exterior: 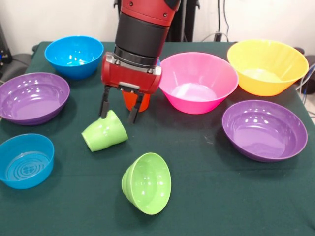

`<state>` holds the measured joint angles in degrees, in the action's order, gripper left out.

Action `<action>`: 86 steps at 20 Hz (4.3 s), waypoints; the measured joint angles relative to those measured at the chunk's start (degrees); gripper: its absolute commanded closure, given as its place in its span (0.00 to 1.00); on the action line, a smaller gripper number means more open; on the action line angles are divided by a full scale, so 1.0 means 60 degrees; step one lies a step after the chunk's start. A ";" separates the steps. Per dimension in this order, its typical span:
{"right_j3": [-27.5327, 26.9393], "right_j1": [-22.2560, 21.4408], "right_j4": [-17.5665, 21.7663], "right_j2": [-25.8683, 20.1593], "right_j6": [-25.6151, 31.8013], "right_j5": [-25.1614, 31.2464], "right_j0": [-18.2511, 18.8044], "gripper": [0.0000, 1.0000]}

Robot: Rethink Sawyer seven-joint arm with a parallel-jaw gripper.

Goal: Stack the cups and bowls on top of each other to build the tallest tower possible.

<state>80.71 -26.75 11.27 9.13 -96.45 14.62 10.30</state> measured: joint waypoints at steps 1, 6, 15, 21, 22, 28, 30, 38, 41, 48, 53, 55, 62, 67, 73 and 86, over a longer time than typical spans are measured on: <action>0.0052 0.0001 0.0001 -0.0040 0.0000 0.0000 0.0011 0.00; 0.0133 0.0038 0.0006 -0.0157 0.0000 0.0201 0.0031 0.00; 0.0087 0.0448 0.0006 -0.0146 0.0000 0.0839 -0.0003 0.00; -0.0156 0.0726 0.0004 0.0027 0.0000 0.1123 -0.0204 0.00; -0.0210 0.0760 0.0004 0.0060 0.0000 0.1123 -0.0230 0.00; -0.0471 0.0991 0.0004 0.0232 0.0000 0.1123 -0.0347 0.00; -0.0533 0.1062 0.0006 0.0272 0.0000 0.1123 -0.0366 0.00; -0.0562 0.1181 0.0006 0.0359 0.0000 0.1195 -0.0368 0.00; -0.0563 0.1190 0.0004 0.0370 0.0000 0.1280 -0.0369 0.00; -0.0562 0.1160 0.0004 0.0396 0.0000 0.1660 -0.0368 0.00; -0.0558 0.0940 0.0006 0.0396 0.0000 0.2027 -0.0366 0.00; -0.0558 0.0837 0.0006 0.0397 0.0000 0.2109 -0.0364 0.00; -0.0559 0.0462 0.0006 0.0399 0.0000 0.2198 -0.0356 0.00; -0.0581 0.0399 0.0008 0.0399 0.0000 0.2200 -0.0270 0.00; -0.0761 0.0398 0.0022 0.0399 0.0000 0.2188 -0.0087 0.00; -0.1163 0.0399 0.0817 0.0271 0.0000 0.2001 0.0591 0.00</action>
<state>73.73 -24.36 16.17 10.75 -96.45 26.63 13.84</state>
